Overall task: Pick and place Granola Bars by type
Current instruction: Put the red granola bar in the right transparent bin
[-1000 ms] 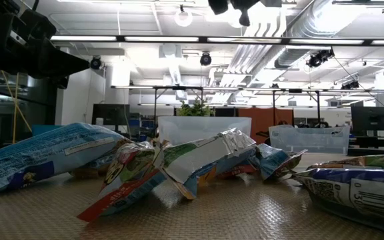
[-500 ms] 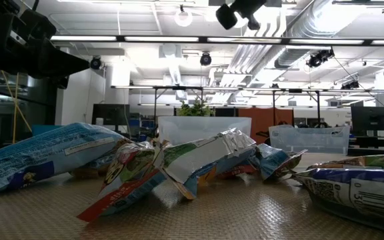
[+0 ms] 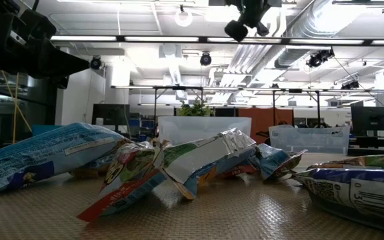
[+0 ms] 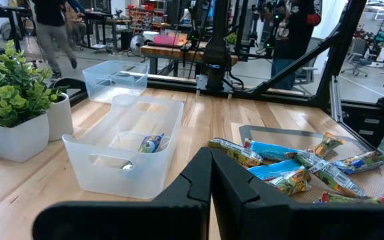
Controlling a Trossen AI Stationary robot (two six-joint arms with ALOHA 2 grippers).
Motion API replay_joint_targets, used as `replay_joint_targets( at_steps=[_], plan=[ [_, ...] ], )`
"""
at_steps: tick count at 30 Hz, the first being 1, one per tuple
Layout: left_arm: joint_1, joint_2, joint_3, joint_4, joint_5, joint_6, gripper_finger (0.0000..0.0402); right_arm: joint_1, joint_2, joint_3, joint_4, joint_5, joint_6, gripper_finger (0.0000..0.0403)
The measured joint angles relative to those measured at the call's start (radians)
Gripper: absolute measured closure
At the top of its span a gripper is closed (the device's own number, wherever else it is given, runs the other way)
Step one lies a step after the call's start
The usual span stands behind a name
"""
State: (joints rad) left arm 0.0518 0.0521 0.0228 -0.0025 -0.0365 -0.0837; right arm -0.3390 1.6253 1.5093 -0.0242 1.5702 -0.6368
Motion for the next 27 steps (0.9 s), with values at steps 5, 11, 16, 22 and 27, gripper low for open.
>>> replay_joint_targets(
  at_steps=[5, 11, 16, 22, 27],
  plan=[
    [0.000, 0.000, 0.000, 0.000, 0.000, 0.000, 0.0400, -0.029, 0.000, 0.000, -0.064, 0.000, -0.001, 0.0359],
    [0.000, 0.000, 0.000, 0.000, 0.000, 0.000, 0.0400, -0.063, 0.000, 0.000, -0.076, 0.000, -0.037, 0.0359],
    [0.000, 0.000, 0.000, 0.000, 0.000, 0.000, 0.0400, -0.064, 0.000, 0.000, -0.061, 0.001, 0.138, 0.0359],
    [0.000, 0.000, 0.000, 0.000, 0.000, 0.000, 0.0400, -0.004, 0.000, 0.000, -0.068, 0.000, 0.355, 0.0360],
    [0.000, 0.000, 0.000, 0.000, 0.000, 0.000, 0.0400, 0.062, 0.000, 0.000, -0.075, -0.029, 0.596, 0.0360]
  ],
)
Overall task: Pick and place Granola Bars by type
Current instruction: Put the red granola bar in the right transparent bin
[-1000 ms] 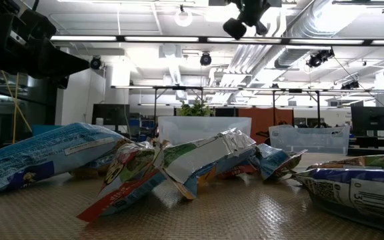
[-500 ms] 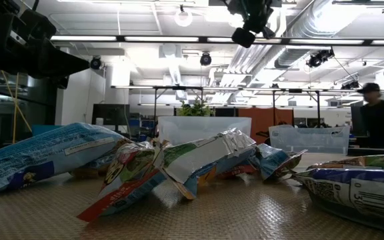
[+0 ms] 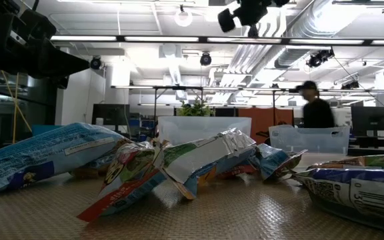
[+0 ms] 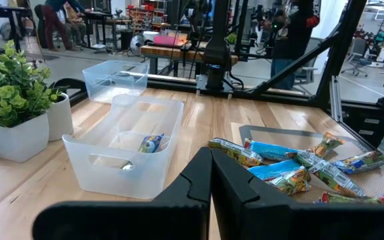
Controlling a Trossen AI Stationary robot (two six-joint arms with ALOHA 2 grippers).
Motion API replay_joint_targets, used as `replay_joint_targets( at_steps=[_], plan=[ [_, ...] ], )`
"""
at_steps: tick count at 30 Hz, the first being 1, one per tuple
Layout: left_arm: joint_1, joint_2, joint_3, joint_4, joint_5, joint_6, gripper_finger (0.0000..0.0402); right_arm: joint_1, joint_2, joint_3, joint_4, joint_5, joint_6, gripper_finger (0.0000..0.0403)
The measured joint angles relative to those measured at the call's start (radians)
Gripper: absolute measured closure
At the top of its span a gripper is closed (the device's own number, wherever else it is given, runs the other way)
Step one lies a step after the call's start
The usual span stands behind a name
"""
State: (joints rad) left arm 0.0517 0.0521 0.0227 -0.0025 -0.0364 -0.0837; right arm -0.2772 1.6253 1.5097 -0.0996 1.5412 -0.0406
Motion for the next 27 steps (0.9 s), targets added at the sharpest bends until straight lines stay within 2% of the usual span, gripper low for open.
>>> replay_joint_targets(
  at_steps=[3, 6, 8, 10, 15, 21, 24, 27],
  plan=[
    [0.000, 0.000, 0.000, 0.000, 0.000, 0.000, 0.0400, 0.029, 0.000, 0.002, -0.100, -0.170, 0.308, 0.0360],
    [0.000, 0.000, 0.000, 0.000, 0.000, 0.000, 0.0400, 0.021, 0.005, 0.002, -0.292, -0.500, 0.684, 0.0360],
    [0.000, 0.000, 0.000, 0.000, 0.000, 0.000, 0.0400, 0.015, 0.032, 0.002, -0.369, -0.681, 0.775, 0.0360],
    [0.000, 0.000, 0.000, 0.000, 0.000, 0.000, 0.0400, 0.021, 0.072, 0.002, -0.420, -0.779, 0.778, 0.0360],
    [0.000, 0.000, 0.000, 0.000, 0.000, 0.000, 0.0400, 0.047, 0.150, 0.001, -0.614, -0.916, 0.888, 0.0360],
    [0.000, 0.000, 0.000, 0.000, 0.000, 0.000, 0.0400, -0.008, 0.189, 0.000, -1.004, -0.992, 0.995, 0.0360],
    [0.000, 0.000, 0.000, 0.000, 0.000, 0.000, 0.0400, -0.047, 0.183, 0.000, -1.143, -0.990, 0.990, 0.0360],
    [0.000, 0.000, 0.000, 0.000, 0.000, 0.000, 0.0400, -0.102, 0.181, 0.000, -1.216, -0.992, 0.895, 0.0360]
  ],
)
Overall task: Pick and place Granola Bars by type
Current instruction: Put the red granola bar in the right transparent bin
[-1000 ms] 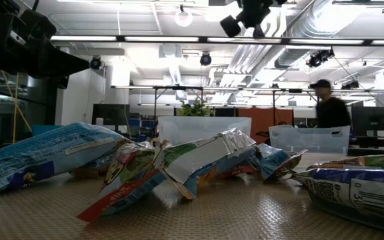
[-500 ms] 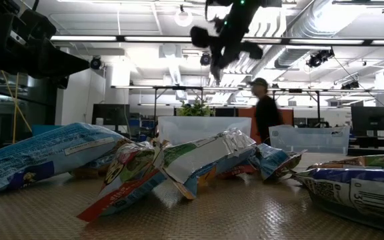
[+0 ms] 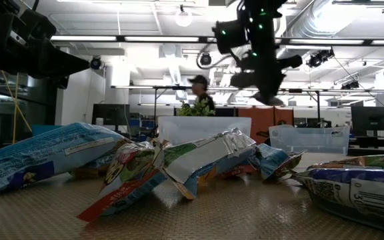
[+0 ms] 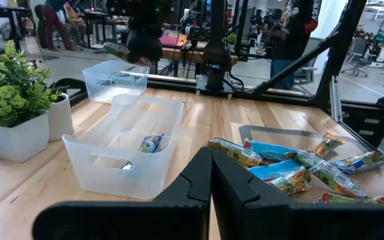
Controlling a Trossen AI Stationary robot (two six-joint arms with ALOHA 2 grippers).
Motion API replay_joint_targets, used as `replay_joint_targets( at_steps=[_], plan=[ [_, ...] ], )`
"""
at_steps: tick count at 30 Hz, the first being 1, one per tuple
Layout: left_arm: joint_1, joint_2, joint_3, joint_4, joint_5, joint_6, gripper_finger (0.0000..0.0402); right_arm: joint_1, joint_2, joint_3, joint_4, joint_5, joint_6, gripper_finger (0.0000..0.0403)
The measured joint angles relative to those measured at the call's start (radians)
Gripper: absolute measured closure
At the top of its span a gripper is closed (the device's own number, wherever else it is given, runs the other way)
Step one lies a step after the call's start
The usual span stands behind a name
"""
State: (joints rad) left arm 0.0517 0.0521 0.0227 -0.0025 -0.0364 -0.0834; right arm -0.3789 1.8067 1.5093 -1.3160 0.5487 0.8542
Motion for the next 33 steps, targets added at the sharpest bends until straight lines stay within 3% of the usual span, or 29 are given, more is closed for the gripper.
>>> replay_joint_targets(
  at_steps=[9, 16, 24, 33],
  plan=[
    [0.000, 0.000, 0.000, 0.000, 0.000, 0.000, 0.0400, -0.190, -0.001, 0.000, -0.070, -0.110, -0.181, 0.0360],
    [0.000, 0.000, 0.000, 0.000, 0.000, 0.000, 0.0400, -0.317, -0.001, -0.001, -0.066, -0.134, -0.266, 0.0360],
    [0.000, 0.000, 0.000, 0.000, 0.000, 0.000, 0.0400, -0.466, -0.002, -0.095, 0.056, -0.294, -0.349, 0.0360],
    [0.000, 0.000, 0.000, 0.000, 0.000, 0.000, 0.0400, -0.538, -0.002, -0.216, 0.275, -0.344, -0.366, 0.0359]
  ],
)
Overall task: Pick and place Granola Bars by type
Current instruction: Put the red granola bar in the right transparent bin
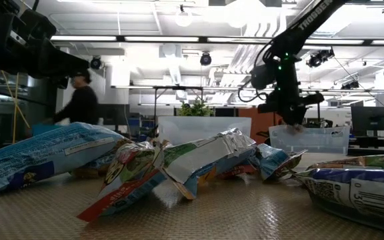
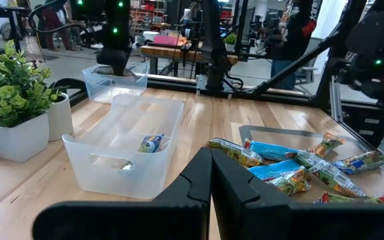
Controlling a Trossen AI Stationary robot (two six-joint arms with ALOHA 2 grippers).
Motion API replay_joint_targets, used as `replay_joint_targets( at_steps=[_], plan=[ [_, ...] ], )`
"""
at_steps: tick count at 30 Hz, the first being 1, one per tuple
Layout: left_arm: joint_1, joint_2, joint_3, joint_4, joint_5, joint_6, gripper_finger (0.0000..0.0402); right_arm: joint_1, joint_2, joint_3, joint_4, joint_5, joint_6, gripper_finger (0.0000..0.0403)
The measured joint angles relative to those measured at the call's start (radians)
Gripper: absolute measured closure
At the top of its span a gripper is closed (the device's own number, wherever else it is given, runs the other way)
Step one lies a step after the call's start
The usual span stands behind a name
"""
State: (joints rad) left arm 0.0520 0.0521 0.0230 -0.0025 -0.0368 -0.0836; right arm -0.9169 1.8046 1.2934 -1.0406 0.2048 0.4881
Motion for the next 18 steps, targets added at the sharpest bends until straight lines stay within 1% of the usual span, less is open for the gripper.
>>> replay_joint_targets(
  at_steps=[4, 7, 18],
  plan=[
    [0.000, 0.000, 0.000, 0.000, 0.000, 0.000, 0.0400, -0.008, 0.000, -0.022, 0.056, -0.008, -0.003, 0.0355],
    [0.000, 0.000, 0.000, 0.000, 0.000, 0.000, 0.0400, -0.008, 0.000, -0.027, 0.077, -0.007, -0.025, 0.0343],
    [0.000, 0.000, 0.000, 0.000, 0.000, 0.000, 0.0400, -0.008, 0.000, -0.027, 0.112, -0.004, -0.044, 0.0266]
  ],
)
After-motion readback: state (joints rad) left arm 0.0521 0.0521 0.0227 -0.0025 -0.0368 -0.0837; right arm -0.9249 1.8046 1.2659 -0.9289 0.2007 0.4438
